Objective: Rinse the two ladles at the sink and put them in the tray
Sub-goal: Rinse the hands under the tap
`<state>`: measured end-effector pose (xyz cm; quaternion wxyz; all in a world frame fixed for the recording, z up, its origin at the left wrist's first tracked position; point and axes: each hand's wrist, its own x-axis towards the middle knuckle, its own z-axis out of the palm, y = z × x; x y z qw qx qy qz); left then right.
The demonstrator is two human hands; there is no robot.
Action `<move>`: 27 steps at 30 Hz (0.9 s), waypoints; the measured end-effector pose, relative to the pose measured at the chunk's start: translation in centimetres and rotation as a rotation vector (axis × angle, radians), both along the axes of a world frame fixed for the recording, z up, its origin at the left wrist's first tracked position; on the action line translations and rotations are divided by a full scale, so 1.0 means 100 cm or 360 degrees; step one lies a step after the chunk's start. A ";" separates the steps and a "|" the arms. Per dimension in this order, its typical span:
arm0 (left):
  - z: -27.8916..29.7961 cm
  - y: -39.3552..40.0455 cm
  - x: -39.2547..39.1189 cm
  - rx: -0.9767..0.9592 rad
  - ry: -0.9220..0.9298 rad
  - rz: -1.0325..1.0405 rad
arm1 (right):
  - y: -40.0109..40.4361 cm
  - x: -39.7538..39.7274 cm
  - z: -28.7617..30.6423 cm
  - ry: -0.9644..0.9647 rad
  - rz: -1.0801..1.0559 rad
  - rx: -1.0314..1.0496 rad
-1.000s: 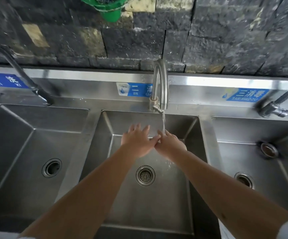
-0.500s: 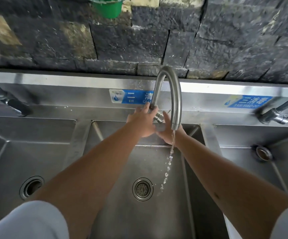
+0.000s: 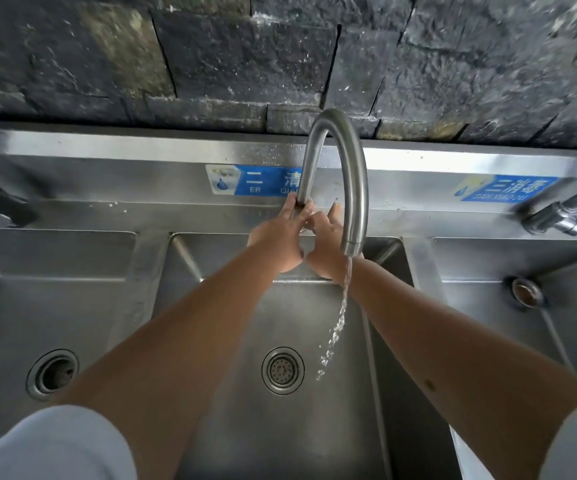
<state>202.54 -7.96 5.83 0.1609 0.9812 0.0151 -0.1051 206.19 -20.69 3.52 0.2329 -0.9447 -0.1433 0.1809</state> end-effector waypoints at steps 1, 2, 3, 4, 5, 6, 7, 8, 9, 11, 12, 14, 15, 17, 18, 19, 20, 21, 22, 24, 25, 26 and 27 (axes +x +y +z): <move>0.001 0.000 0.000 -0.0011 -0.0004 -0.0001 | 0.000 0.000 -0.001 -0.0013 0.0020 -0.0029; 0.001 0.000 -0.001 -0.0021 -0.0012 -0.0004 | 0.000 0.000 -0.004 -0.0038 0.0049 -0.0057; 0.001 -0.001 -0.001 -0.0028 -0.0017 -0.0005 | -0.001 -0.001 -0.006 -0.0065 0.0082 -0.0079; 0.000 -0.001 -0.001 -0.0029 -0.0019 -0.0005 | -0.002 -0.001 -0.009 -0.0078 0.0110 -0.0095; -0.001 -0.001 -0.001 -0.0032 -0.0019 -0.0004 | -0.003 -0.002 -0.012 -0.0060 0.0119 -0.0108; -0.002 -0.002 -0.001 -0.0036 -0.0017 -0.0006 | -0.004 -0.003 -0.013 -0.0021 0.0106 -0.0111; -0.002 -0.002 -0.001 -0.0038 -0.0014 -0.0010 | -0.005 -0.003 -0.013 0.0015 0.0097 -0.0110; -0.003 -0.002 0.000 -0.0034 -0.0005 -0.0014 | -0.005 -0.004 -0.011 0.0044 0.0104 -0.0119; -0.003 -0.002 0.000 -0.0026 0.0009 -0.0016 | -0.006 -0.004 -0.009 0.0065 0.0117 -0.0154; -0.002 -0.001 0.001 0.0006 0.0039 -0.0020 | -0.006 -0.005 -0.004 0.0070 0.0170 -0.0283; -0.001 -0.001 0.002 0.0027 0.0056 -0.0028 | -0.006 -0.006 -0.001 0.0034 0.0213 -0.0356; 0.001 -0.001 0.003 0.0053 0.0107 -0.0052 | -0.006 -0.007 0.008 -0.0025 0.0330 -0.0473; 0.002 0.000 0.003 0.0053 0.0147 -0.0059 | -0.007 -0.009 0.014 0.0008 0.0366 -0.0503; 0.003 -0.002 0.000 0.0021 0.0239 -0.0053 | -0.011 -0.014 0.024 0.0105 0.0248 -0.0466; 0.003 -0.003 -0.005 0.0019 0.0277 -0.0047 | -0.015 -0.018 0.028 0.0108 0.0168 -0.0415; 0.001 -0.006 -0.012 0.0027 0.0312 -0.0040 | -0.018 -0.024 0.032 0.0079 0.0136 -0.0392; -0.003 -0.009 -0.023 0.0023 0.0344 -0.0029 | -0.022 -0.032 0.036 0.0024 0.0170 -0.0420; -0.008 -0.012 -0.037 0.0014 0.0373 -0.0014 | -0.026 -0.041 0.037 -0.0027 0.0222 -0.0461; -0.014 -0.015 -0.053 0.0025 0.0391 0.0002 | -0.031 -0.051 0.035 -0.0047 0.0253 -0.0484; -0.026 -0.019 -0.089 0.0094 0.0424 0.0038 | -0.043 -0.071 0.028 0.0019 0.0266 -0.0502; -0.031 -0.020 -0.107 0.0118 0.0449 0.0059 | -0.049 -0.081 0.024 0.0081 0.0260 -0.0535; -0.035 -0.021 -0.124 0.0133 0.0475 0.0078 | -0.055 -0.093 0.019 0.0146 0.0257 -0.0584; -0.038 -0.022 -0.141 0.0144 0.0496 0.0091 | -0.061 -0.105 0.015 0.0193 0.0279 -0.0642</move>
